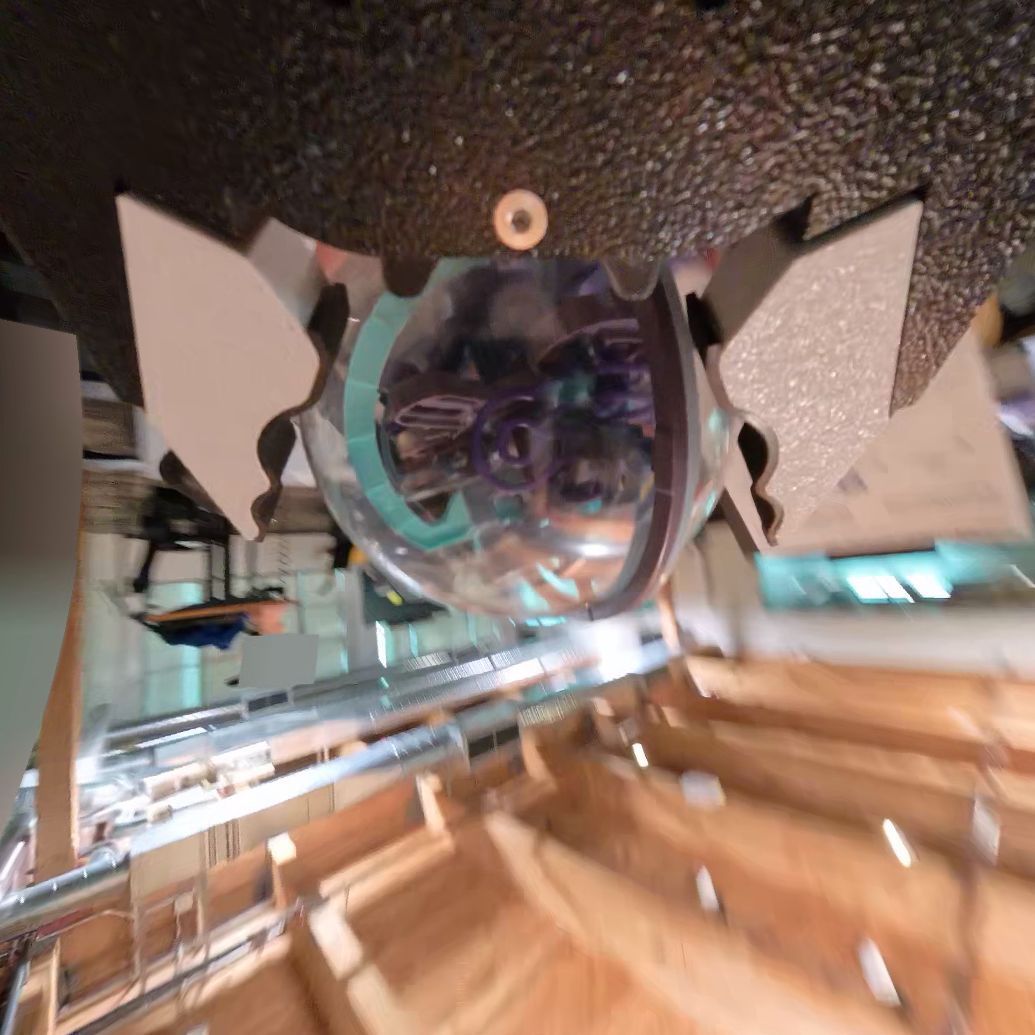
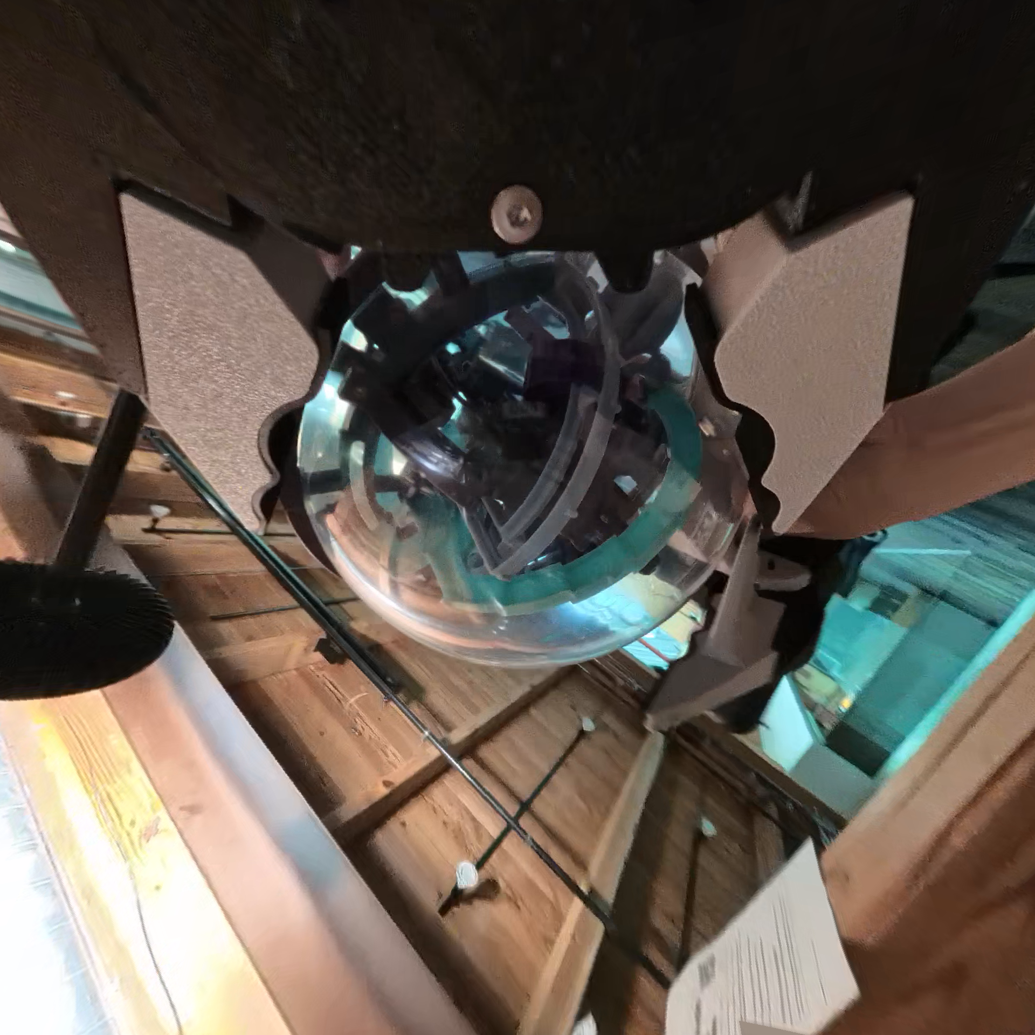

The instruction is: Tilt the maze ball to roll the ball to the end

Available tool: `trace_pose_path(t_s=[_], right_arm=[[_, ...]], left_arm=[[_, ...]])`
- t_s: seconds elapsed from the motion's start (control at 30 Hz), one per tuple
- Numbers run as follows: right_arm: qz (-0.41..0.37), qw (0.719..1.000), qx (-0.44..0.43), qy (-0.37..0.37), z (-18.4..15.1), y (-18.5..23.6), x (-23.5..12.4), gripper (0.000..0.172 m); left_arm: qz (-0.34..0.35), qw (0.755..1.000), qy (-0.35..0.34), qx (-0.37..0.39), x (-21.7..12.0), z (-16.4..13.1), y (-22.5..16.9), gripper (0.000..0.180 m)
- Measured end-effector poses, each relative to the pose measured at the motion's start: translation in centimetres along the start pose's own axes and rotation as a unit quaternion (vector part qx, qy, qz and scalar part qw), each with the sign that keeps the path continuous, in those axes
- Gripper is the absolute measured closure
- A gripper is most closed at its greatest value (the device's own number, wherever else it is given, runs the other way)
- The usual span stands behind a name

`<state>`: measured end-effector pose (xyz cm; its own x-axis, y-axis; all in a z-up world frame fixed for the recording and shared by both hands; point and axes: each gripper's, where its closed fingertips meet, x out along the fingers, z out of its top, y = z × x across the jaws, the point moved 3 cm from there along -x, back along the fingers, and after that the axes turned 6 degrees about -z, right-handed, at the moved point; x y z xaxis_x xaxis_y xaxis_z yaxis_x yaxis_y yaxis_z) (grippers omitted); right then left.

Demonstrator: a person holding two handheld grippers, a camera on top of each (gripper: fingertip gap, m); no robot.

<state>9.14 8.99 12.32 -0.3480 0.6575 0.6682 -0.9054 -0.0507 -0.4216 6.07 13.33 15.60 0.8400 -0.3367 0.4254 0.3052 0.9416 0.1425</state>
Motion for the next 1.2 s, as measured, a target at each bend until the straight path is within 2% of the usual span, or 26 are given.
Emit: trace_pose_path(t_s=[0.03,0.07,0.13,0.3,0.83,1.0,1.2], right_arm=[[-0.002,1.000,-0.026,-0.007,0.1,0.8,-0.7,0.014],[-0.001,0.998,-0.058,-0.022,0.6,1.7,-1.3,0.014],[0.001,0.995,-0.092,-0.051,1.3,2.9,-2.2,0.014],[-0.002,0.995,-0.069,-0.065,1.1,2.7,-2.2,0.014],[0.003,0.993,-0.077,-0.084,2.1,3.5,-2.5,0.014],[0.044,0.975,-0.172,-0.133,5.2,4.8,-2.4,0.014],[0.078,0.959,-0.229,-0.151,8.0,5.7,-1.4,0.014]], left_arm=[[-0.015,0.999,0.019,-0.035,-0.3,-1.3,0.0,0.024],[-0.033,0.999,0.001,-0.026,-0.8,-1.4,-0.8,0.024],[-0.067,0.994,-0.059,0.055,-1.9,-0.5,-3.1,0.025],[-0.056,0.996,-0.044,0.062,-1.8,-0.5,-3.2,0.024],[-0.058,0.993,-0.052,0.089,-2.3,0.2,-4.6,0.023],[-0.113,0.968,-0.115,0.193,-3.0,2.3,-8.0,0.024],[-0.136,0.951,-0.161,0.226,-3.5,4.6,-9.8,0.024]])
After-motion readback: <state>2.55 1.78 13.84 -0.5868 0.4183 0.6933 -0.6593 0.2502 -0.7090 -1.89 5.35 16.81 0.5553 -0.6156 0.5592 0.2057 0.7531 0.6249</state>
